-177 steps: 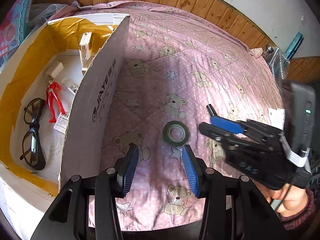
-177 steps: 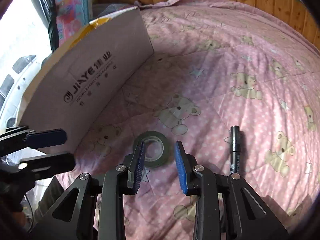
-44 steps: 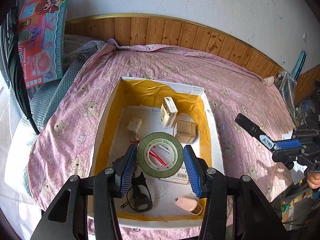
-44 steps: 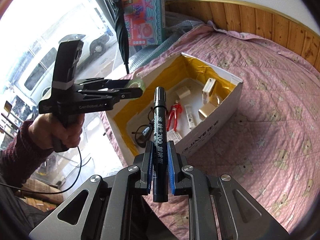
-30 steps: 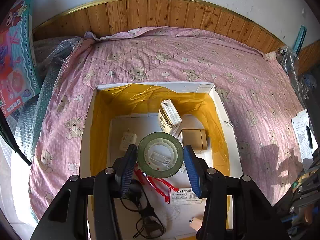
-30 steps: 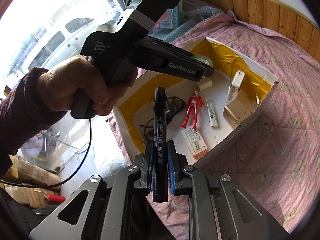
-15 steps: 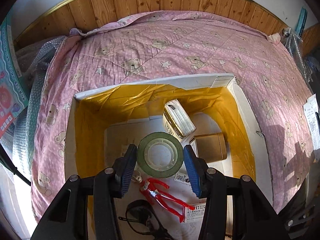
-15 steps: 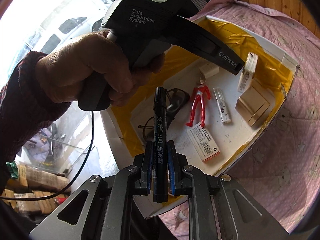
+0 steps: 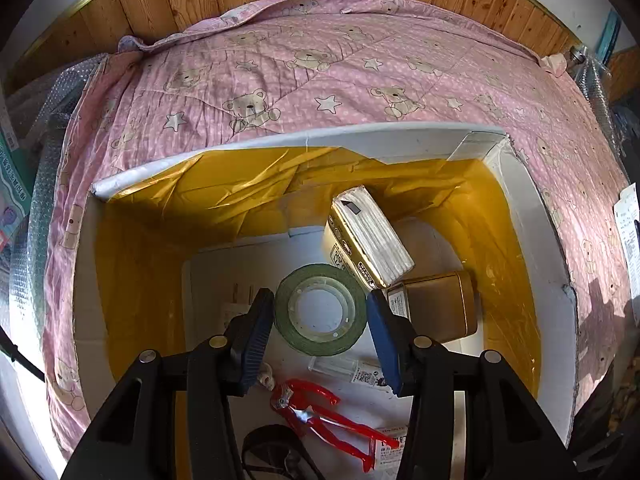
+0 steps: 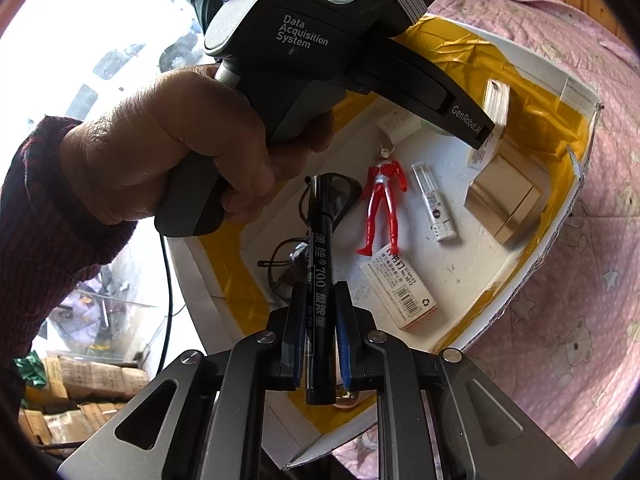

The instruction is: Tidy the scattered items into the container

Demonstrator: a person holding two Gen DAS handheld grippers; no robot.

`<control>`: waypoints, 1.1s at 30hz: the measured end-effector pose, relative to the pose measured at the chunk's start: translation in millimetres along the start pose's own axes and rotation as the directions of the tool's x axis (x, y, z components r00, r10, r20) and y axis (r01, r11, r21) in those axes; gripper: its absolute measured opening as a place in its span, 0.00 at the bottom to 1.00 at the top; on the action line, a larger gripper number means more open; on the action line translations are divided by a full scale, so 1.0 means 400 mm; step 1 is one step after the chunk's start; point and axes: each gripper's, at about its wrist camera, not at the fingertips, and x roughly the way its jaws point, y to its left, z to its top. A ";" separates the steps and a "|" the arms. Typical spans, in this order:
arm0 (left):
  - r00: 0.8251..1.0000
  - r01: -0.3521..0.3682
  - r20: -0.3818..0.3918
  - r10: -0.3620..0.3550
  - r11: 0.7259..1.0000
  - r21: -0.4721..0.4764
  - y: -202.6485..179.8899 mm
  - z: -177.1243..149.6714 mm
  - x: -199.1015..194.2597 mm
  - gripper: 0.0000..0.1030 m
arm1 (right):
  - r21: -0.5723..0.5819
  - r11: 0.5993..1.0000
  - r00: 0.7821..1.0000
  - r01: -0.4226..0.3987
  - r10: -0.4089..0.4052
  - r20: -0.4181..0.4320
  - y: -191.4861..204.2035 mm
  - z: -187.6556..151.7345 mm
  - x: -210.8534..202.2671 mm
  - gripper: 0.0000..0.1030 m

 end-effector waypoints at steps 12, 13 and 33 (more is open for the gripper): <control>0.999 -0.024 0.044 0.028 0.996 -0.085 0.060 0.008 -0.006 0.50 | -0.013 1.000 1.000 -0.021 0.021 0.021 0.008 -0.009 -0.002 0.30; 0.999 -0.017 0.048 0.022 0.994 -0.106 0.070 0.007 -0.004 0.51 | -0.020 1.000 0.999 -0.017 0.018 0.031 0.010 -0.015 -0.011 0.35; 0.952 -0.233 0.179 0.249 0.967 -0.104 -0.034 -0.219 -0.346 0.56 | -0.361 0.881 0.950 0.305 -0.306 0.055 0.018 -0.104 -0.153 0.38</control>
